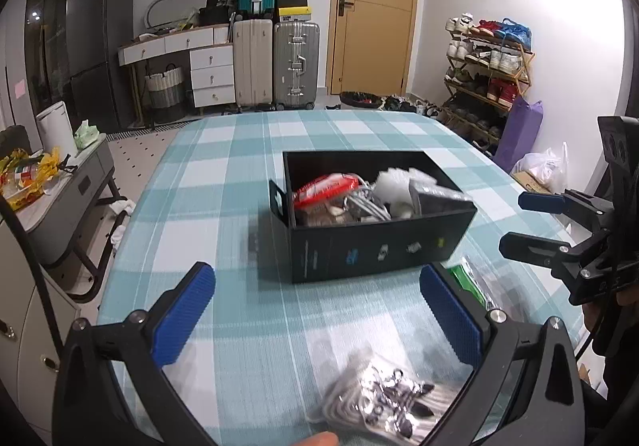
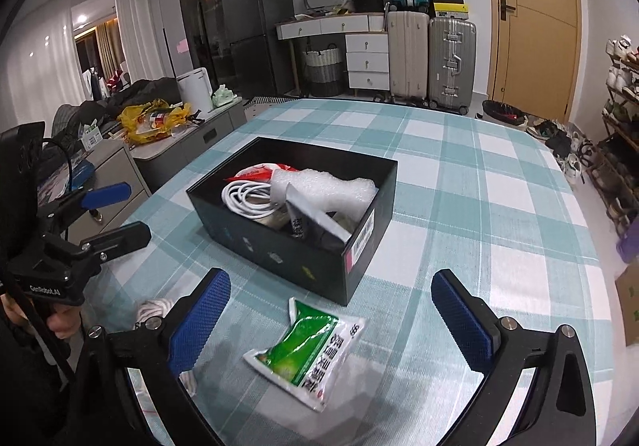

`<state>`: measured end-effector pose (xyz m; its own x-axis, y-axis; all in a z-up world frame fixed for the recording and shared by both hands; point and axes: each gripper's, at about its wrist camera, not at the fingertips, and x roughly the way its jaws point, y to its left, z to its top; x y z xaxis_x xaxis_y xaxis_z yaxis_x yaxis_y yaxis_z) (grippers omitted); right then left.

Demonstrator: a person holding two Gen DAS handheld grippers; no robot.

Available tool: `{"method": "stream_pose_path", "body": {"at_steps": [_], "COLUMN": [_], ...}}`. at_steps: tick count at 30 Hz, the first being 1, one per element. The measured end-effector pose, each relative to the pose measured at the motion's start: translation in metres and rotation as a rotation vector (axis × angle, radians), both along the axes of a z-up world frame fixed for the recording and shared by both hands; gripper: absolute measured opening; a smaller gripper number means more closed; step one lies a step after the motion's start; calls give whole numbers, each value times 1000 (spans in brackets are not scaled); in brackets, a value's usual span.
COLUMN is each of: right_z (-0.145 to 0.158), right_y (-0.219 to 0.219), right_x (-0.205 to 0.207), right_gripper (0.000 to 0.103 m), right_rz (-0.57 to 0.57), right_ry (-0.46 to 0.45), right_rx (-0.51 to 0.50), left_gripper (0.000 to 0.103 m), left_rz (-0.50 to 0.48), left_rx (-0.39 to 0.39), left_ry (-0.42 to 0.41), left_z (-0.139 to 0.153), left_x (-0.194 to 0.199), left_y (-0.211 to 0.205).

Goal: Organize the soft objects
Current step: 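Move the left gripper to the clear lace bag while the right gripper approaches the green sachet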

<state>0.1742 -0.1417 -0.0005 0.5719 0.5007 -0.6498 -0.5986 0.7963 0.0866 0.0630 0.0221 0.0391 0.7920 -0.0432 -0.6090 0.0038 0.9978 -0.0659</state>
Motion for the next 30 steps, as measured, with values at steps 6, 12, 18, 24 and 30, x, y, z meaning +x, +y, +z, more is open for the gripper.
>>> {"method": "stream_pose_path", "body": {"at_steps": [6,12,18,24,30], "right_z": [-7,-10,-16,-21,-27], "right_y": [-5,-5,-2,0,1], "right_x": [-8,-7,-7,-6,-5], "right_gripper": [102,102,102,102,102], "right_rz": [-12,-11,-4,4,1], "right_ry": [15,29,42,57,77], "right_rx": [3,-2,-12,-24,-29], "left_gripper": [103,103,103,103,103], "left_rz": [5,22,41,30,21], "left_rx": [16,8,10,37,56], "left_ry": [36,73,150,200,254], "left_z": [-9,-16,-31,-37,-44], "left_x": [-12,-19,-21,-21,-19], "left_y": [-8,-16,-30,-44,-50]}}
